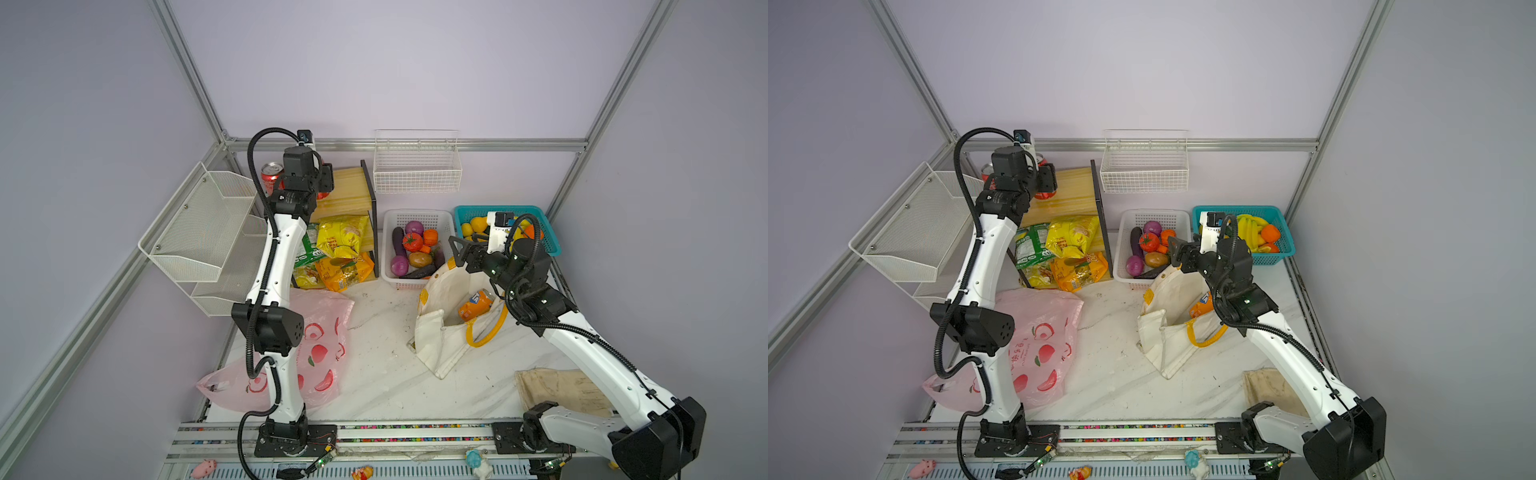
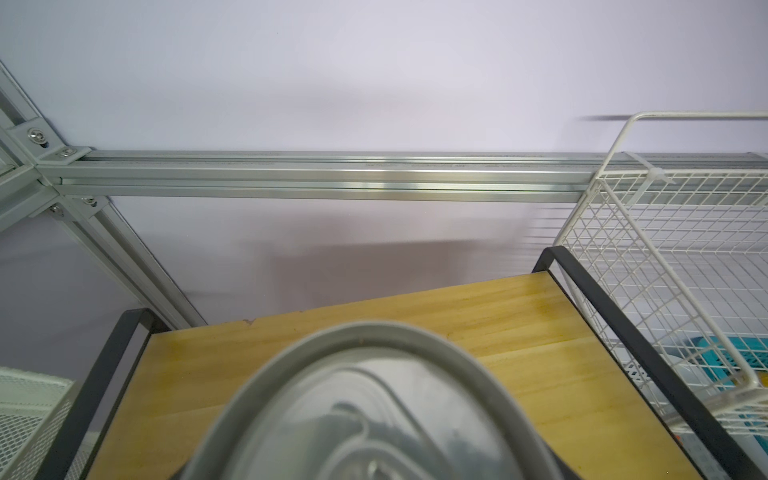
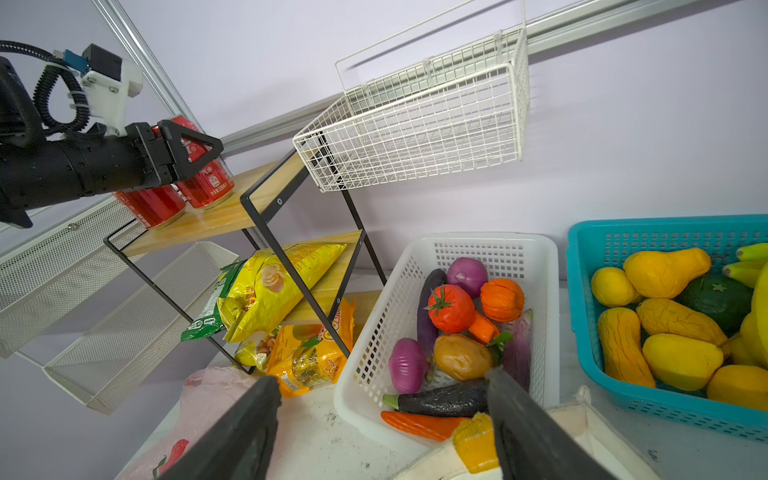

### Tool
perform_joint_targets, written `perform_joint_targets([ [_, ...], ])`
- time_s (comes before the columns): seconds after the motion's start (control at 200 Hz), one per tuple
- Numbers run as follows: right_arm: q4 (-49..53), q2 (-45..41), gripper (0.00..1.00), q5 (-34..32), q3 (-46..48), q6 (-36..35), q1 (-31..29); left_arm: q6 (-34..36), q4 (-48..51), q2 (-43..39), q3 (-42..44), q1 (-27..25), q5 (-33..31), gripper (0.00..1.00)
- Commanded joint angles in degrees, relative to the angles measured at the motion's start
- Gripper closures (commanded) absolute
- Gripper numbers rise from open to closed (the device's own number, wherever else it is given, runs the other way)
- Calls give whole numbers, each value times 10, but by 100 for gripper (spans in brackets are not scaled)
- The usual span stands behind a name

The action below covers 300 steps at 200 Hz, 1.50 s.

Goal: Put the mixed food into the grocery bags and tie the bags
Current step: 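Grasp the red Coca-Cola can with the left gripper, then carry the red can over the tote opening with the left gripper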

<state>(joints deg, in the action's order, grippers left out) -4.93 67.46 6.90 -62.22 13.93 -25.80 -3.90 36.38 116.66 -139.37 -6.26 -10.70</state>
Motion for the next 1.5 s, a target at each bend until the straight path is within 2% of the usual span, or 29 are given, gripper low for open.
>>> perform_joint_targets([
  [0.0, -13, 3, 20, -11, 7, 2, -4, -10, -61, -74, 21, -14, 35, 42],
  [0.115, -3, 9, 20, -28, 6, 0, -4, -18, -137, -150, 128, -55, 43, 44],
  [0.32, 31, 18, 20, -71, -3, 10, -3, -14, -248, -274, 310, -177, 17, 45],
  [0.445, 50, 7, 19, -115, -7, 7, 3, -38, -315, -331, 422, -247, 19, 47],
  [0.53, 60, -7, 18, -115, -6, 18, 42, -60, -363, -351, 495, -295, 32, 48],
  [0.64, 59, -30, 18, -77, 1, 51, 128, -70, -404, -350, 556, -357, 47, 47],
  [0.73, 60, -49, 18, -82, 4, 64, 179, -80, -430, -335, 583, -397, 48, 47],
  [0.86, 63, -69, 16, -100, 0, 69, 218, -110, -466, -287, 602, -433, 69, 48],
  [0.98, 64, -77, 16, -92, -1, 70, 220, -99, -479, -233, 598, -458, 84, 48],
  [1.235, 80, -82, 16, -81, 8, 52, 220, -87, -498, -158, 619, -462, 137, 48],
  [1.375, 76, -84, 16, -75, 14, 50, 220, -15, -472, -140, 623, -461, 165, 47],
  [1.495, 70, -80, 16, -71, 23, 51, 220, 30, -419, -112, 590, -458, 204, 47],
])
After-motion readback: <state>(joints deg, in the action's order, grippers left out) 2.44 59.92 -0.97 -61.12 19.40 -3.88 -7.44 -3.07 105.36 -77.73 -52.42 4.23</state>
